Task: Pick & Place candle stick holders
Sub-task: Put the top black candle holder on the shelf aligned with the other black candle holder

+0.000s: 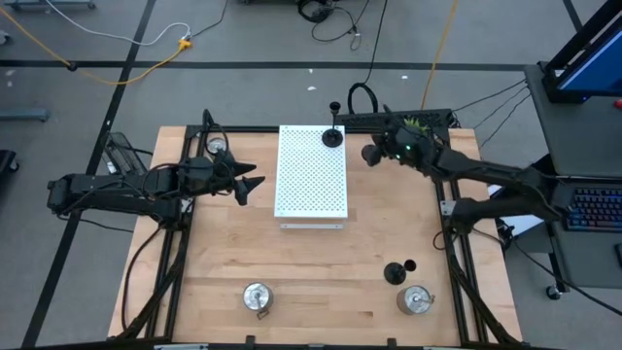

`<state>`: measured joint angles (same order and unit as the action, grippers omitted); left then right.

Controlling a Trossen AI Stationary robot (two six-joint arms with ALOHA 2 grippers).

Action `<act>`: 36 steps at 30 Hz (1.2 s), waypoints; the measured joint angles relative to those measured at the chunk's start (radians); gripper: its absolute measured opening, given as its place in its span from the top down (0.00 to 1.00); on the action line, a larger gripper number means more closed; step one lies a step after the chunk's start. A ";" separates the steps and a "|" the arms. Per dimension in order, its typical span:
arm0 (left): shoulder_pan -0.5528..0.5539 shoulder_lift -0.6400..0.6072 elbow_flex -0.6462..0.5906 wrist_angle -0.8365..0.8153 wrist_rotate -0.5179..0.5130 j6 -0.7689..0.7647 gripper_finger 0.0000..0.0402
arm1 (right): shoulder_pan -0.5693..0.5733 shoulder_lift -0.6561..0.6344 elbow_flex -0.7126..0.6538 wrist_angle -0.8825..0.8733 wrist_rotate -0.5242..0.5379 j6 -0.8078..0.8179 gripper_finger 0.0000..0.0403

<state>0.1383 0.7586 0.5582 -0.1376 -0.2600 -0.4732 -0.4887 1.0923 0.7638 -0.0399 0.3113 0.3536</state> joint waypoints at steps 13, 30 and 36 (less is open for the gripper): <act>-0.017 0.000 0.000 0.000 0.000 -0.011 0.29 | 0.238 -0.174 0.018 -0.130 -0.082 -0.030 1.00; -0.030 0.000 0.000 -0.010 -0.001 -0.003 0.29 | 0.364 0.125 0.347 -0.120 -0.072 -0.181 1.00; -0.030 0.000 0.000 -0.027 -0.002 -0.002 0.29 | 0.330 0.244 0.371 -0.068 -0.068 -0.211 1.00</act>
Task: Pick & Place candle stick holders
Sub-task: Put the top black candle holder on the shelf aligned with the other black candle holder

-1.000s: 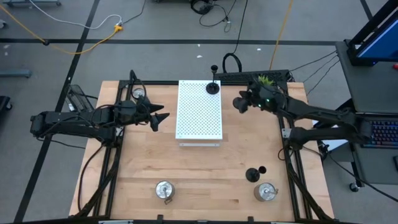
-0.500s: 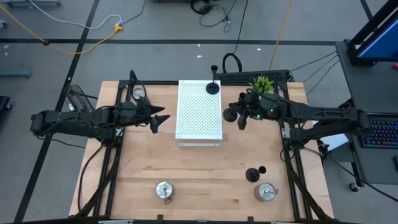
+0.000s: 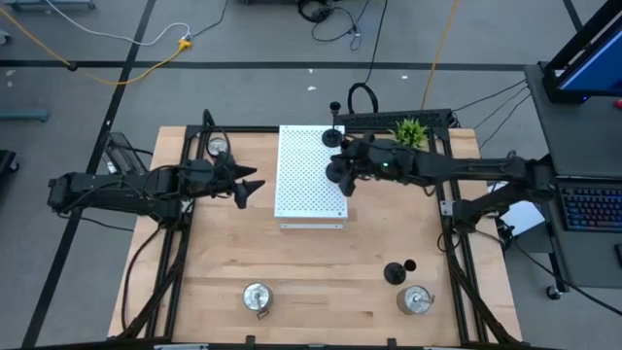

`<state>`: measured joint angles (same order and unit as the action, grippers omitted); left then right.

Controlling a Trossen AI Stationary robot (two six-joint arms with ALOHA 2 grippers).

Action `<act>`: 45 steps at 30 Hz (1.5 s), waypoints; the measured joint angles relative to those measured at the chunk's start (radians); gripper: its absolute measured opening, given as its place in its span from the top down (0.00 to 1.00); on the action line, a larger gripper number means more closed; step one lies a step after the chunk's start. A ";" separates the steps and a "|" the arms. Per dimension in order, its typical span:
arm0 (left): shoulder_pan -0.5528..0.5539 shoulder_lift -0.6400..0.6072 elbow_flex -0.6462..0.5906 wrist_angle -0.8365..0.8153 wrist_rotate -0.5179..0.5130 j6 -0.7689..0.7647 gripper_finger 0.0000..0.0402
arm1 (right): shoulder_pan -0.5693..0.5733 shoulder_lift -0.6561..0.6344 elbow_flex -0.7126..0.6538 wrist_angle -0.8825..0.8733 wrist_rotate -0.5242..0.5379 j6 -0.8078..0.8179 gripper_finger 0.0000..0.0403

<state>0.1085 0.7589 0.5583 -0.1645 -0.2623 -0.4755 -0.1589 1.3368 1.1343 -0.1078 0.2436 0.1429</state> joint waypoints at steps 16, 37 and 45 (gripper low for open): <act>0.000 0.000 0.000 -0.021 -0.001 0.009 0.29 | -0.032 0.136 0.002 0.075 0.017 -0.025 1.00; 0.002 0.000 0.000 -0.026 -0.001 0.021 0.29 | -0.077 0.132 0.002 0.074 -0.014 0.007 1.00; 0.002 0.000 0.000 -0.026 -0.001 0.021 0.29 | -0.078 0.132 0.002 0.073 -0.039 0.013 0.99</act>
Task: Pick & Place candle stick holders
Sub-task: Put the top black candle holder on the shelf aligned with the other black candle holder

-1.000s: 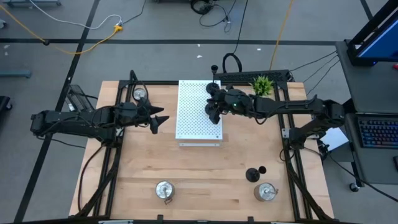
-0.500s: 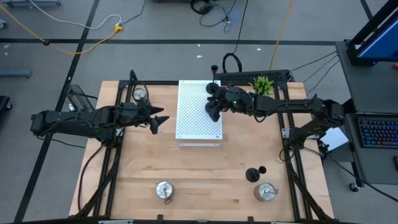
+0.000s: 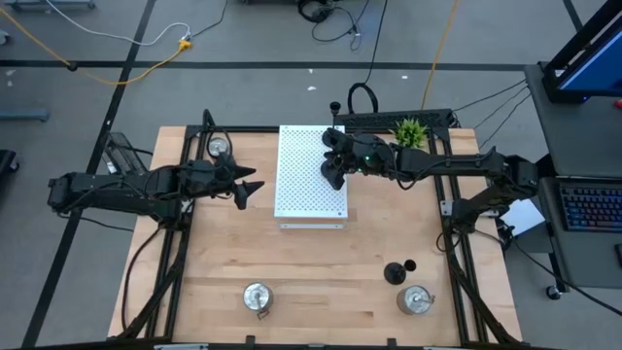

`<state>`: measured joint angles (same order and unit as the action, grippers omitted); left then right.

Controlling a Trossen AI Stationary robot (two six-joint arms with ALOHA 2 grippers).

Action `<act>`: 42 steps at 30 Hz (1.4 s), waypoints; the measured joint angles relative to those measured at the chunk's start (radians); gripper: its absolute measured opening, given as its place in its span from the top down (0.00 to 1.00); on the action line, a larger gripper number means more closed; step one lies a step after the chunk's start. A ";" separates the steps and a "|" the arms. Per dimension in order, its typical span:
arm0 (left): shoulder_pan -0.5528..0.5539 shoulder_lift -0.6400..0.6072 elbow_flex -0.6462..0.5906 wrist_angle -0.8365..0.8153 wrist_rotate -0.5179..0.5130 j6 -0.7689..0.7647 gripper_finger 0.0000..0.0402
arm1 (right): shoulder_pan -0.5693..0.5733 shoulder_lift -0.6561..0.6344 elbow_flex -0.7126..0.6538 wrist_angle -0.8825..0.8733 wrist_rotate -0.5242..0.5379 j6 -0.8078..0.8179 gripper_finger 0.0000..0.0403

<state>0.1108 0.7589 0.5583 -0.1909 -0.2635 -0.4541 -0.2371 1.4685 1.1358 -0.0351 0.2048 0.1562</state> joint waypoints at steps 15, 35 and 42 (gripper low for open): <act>0.000 0.000 0.000 0.000 0.000 0.000 0.29 | 0.000 0.000 0.000 -0.026 -0.001 0.000 0.94; 0.000 0.000 0.000 0.000 0.000 0.007 0.29 | 0.003 0.000 0.000 0.001 -0.001 -0.045 0.63; 0.000 0.000 0.000 0.000 0.000 0.007 0.29 | 0.003 -0.022 -0.002 -0.012 0.001 -0.050 0.45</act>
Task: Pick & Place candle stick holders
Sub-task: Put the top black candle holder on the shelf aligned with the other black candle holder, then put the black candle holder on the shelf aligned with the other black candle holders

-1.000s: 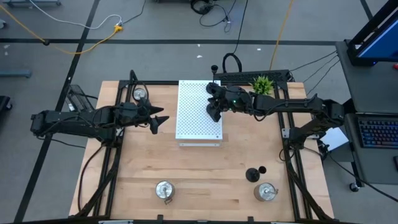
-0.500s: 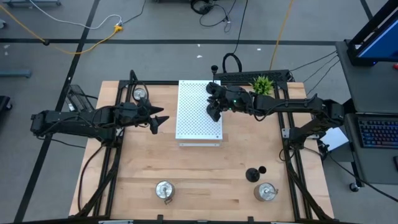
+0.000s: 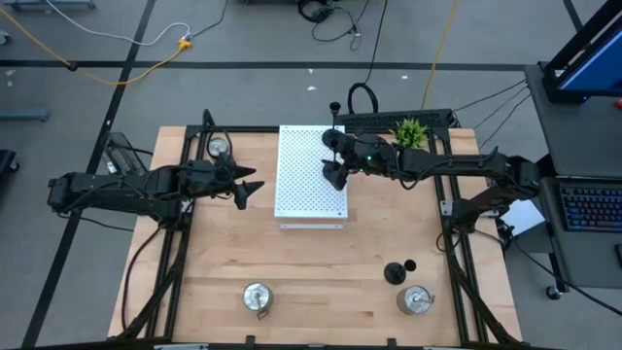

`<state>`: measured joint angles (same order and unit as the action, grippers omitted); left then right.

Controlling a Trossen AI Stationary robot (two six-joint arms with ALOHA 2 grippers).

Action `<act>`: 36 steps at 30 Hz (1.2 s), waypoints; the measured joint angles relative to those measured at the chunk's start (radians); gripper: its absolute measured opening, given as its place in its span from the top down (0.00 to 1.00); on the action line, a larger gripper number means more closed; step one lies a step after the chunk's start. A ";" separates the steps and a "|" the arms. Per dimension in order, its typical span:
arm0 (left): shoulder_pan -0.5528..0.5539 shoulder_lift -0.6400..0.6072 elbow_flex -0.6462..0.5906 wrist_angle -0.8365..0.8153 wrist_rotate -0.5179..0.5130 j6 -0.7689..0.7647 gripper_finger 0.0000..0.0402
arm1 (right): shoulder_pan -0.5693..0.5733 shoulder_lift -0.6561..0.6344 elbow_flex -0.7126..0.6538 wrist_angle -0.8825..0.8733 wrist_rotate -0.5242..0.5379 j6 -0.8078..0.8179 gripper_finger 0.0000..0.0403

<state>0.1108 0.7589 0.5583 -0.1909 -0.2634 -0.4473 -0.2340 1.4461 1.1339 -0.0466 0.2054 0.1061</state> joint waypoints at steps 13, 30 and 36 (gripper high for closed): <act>0.000 0.000 0.000 0.001 0.000 0.007 0.29 | 0.034 -0.139 0.000 -0.315 0.001 -0.013 0.38; 0.000 0.000 0.000 0.010 0.000 -0.086 0.29 | 0.171 -0.458 0.000 -0.851 -0.122 0.140 0.38; 0.000 0.000 0.000 0.017 0.000 -0.086 0.29 | 0.263 -0.558 -0.042 -0.964 -0.187 0.229 0.38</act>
<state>0.1108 0.7589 0.5583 -0.1738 -0.2634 -0.5335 0.0288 0.8880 1.0924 -1.0101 0.0180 0.3353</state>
